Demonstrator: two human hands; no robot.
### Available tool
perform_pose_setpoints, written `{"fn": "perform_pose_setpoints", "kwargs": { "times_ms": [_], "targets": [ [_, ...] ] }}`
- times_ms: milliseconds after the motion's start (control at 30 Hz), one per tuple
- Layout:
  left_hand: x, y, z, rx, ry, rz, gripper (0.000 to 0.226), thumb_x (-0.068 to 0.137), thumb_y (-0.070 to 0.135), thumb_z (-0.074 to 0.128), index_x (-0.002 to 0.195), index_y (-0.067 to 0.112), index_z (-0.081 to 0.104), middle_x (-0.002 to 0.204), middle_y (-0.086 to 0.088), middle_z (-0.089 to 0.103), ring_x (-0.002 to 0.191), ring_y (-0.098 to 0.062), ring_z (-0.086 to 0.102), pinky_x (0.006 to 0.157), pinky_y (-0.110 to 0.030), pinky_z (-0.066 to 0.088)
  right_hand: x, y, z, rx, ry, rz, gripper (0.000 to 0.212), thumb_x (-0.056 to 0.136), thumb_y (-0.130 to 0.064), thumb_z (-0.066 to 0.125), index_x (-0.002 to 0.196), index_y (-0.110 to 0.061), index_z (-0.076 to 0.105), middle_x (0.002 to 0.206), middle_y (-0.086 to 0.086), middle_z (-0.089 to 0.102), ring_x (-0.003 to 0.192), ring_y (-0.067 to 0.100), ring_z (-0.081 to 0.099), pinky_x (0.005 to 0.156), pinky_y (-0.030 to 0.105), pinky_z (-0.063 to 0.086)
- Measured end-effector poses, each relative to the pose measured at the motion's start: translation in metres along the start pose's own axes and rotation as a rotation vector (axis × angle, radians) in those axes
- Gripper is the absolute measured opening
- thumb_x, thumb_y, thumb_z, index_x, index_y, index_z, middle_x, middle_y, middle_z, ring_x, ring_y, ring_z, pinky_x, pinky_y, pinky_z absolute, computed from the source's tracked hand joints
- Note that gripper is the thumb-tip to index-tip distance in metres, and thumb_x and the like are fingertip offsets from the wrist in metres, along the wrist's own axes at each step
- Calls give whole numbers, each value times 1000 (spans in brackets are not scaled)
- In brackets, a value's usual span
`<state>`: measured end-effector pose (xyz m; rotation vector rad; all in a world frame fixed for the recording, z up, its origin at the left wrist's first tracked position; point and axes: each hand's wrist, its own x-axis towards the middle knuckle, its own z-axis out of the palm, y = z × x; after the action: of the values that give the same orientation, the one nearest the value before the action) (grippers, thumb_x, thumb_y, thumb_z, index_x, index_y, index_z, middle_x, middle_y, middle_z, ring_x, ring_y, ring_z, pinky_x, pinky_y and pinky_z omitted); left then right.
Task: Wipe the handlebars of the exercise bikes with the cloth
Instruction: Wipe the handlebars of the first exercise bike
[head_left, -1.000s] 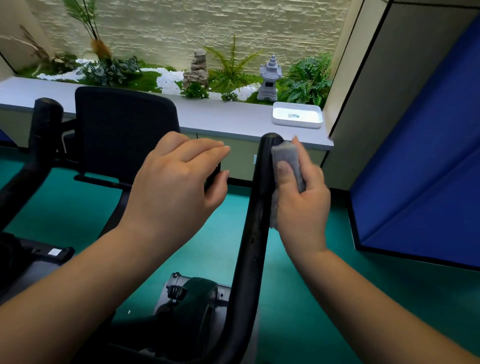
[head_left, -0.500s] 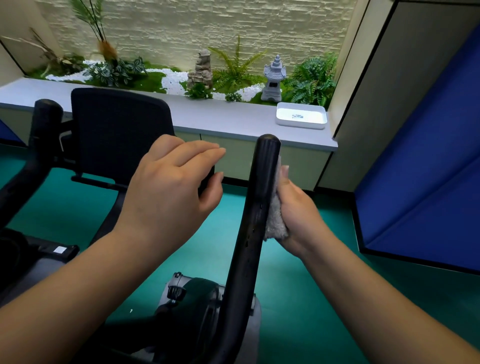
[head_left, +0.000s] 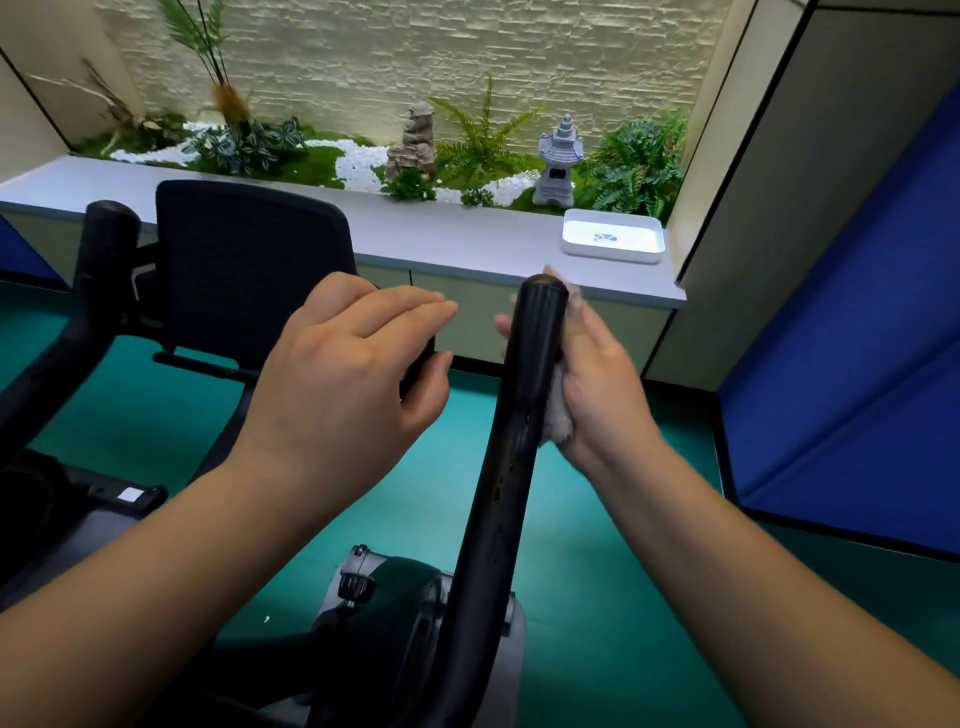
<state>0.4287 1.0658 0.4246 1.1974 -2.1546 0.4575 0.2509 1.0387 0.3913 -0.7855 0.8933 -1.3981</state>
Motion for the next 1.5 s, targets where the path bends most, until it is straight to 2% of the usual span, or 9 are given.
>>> {"fn": "perform_pose_setpoints", "kwargs": {
  "times_ms": [300,567,733,833,967,1133,1233,1333,1500],
  "targets": [
    [1,0,3,-7,23,3,30,89,21,58,112,8,70,109,-4,70,91,-28,57,84,-33,44,-16,12,-8,-56,39,66,45,96,-43,39,108,-7,64,85,11,72,66,16,64,53,25,52],
    [1,-1,3,-10,39,23,29,89,21,58,112,8,70,108,-3,70,88,-28,57,84,-32,44,13,-17,0,-146,19,-155,33,94,-43,42,116,-29,63,104,12,69,88,19,63,77,34,54],
    [2,-3,4,-19,46,20,28,88,21,59,110,8,71,107,-3,70,88,-28,57,83,-33,45,-10,1,-1,-147,149,-62,34,98,-37,43,109,-15,67,91,11,70,81,20,62,77,42,53],
    [2,-4,3,-13,31,30,29,88,21,59,111,8,71,107,-4,71,88,-28,57,84,-33,44,9,-17,5,-149,101,-77,34,100,-38,39,118,-20,62,111,15,69,95,24,67,84,39,55],
    [2,-2,3,-16,30,24,29,88,21,60,111,8,70,107,-4,71,89,-28,57,84,-32,44,13,-23,3,-108,39,-45,40,100,-41,35,119,-17,61,92,10,73,79,15,68,60,25,54],
    [2,-2,4,-20,40,29,28,88,20,59,111,7,70,107,-4,71,88,-27,57,84,-32,43,-19,10,-4,-175,70,52,45,99,-44,34,104,-11,65,85,9,74,73,20,64,55,26,52],
    [2,-3,3,-18,26,27,30,87,21,60,112,8,70,107,-4,70,89,-28,57,84,-32,43,-2,-5,2,-221,140,-84,34,100,-38,39,108,-17,65,105,16,71,88,23,67,71,32,56],
    [2,-3,2,-15,8,22,32,87,21,61,114,7,69,108,-4,70,90,-28,57,85,-31,41,11,-20,4,-380,151,-334,25,99,-31,47,118,-27,63,122,4,66,113,16,61,99,33,49],
    [-2,-3,0,-2,-18,36,37,86,22,59,120,7,65,114,-5,68,94,-30,55,88,-32,40,-19,10,-15,-640,251,-439,29,97,-20,53,120,-36,59,102,-5,58,92,-12,54,88,9,39]
  ]
}}
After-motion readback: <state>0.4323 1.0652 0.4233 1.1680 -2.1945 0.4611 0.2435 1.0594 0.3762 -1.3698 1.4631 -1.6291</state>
